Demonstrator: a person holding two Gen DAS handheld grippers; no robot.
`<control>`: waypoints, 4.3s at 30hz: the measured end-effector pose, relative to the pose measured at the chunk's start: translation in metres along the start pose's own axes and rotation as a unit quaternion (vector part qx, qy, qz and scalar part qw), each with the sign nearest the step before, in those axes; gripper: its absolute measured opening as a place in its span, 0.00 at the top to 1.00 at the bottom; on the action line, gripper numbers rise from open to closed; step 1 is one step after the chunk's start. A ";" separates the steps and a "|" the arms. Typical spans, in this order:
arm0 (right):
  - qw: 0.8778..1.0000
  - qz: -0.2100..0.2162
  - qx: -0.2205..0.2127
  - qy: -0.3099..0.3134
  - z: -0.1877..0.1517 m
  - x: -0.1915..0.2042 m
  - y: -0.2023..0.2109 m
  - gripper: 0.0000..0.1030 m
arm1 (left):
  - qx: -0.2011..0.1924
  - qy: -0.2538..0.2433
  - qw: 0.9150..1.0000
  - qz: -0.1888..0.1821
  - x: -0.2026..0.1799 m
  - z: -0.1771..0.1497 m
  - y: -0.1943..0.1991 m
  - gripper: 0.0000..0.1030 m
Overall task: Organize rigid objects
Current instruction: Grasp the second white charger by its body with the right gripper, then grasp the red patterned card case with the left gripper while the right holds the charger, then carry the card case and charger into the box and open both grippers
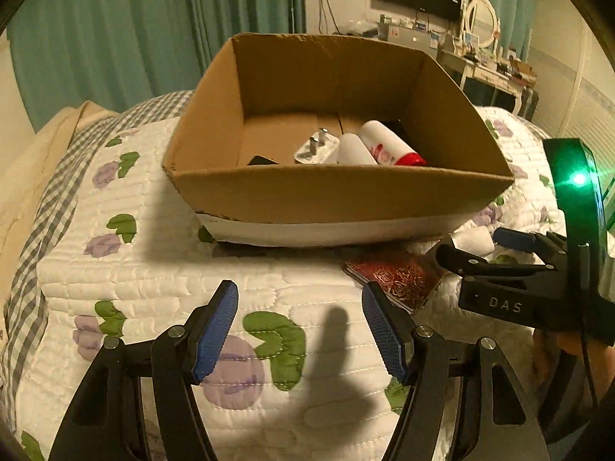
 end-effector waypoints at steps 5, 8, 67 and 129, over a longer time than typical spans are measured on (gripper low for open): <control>1.000 0.022 -0.015 -0.001 -0.006 0.000 0.019 0.36 | 0.006 -0.015 1.000 -0.008 -0.017 0.000 0.000 0.32; 0.999 0.022 -0.031 -0.013 -0.013 -0.006 0.033 0.36 | 0.010 -0.031 0.999 -0.011 -0.031 0.001 -0.003 0.32; 0.995 0.031 -0.051 -0.084 -0.012 -0.044 0.061 0.36 | -0.064 -0.265 0.962 -0.032 -0.086 -0.012 -0.016 0.73; 0.998 0.027 0.047 0.044 -0.046 0.028 0.008 0.38 | 0.065 0.027 0.986 -0.154 -0.016 -0.004 -0.021 0.54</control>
Point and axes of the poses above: each gripper's, at about its wrist camera, not at the fingertips, and y roughly against the way its jaws point, x to its left, z to its top, the point moved 1 cm from there along -y, roughly the way its jaws point, and after that the axes turned 4 degrees about z, right-handed, at the moved point
